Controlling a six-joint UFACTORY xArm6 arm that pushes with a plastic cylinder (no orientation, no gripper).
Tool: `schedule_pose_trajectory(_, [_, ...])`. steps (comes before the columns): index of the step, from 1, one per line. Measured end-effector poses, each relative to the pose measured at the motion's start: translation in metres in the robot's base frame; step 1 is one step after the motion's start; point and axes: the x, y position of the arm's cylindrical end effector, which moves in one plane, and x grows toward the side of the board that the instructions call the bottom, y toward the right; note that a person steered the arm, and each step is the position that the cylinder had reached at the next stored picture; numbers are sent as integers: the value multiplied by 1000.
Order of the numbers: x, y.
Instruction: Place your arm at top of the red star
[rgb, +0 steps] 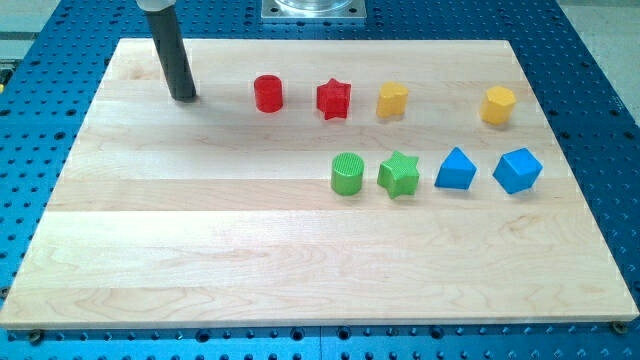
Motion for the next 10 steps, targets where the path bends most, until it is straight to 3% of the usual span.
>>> schedule_pose_trajectory(3, [1, -6])
schedule_pose_trajectory(4, [-66, 6])
schedule_pose_trajectory(5, [-83, 75])
schedule_pose_trajectory(7, [-57, 191])
schedule_pose_trajectory(10, [-12, 216])
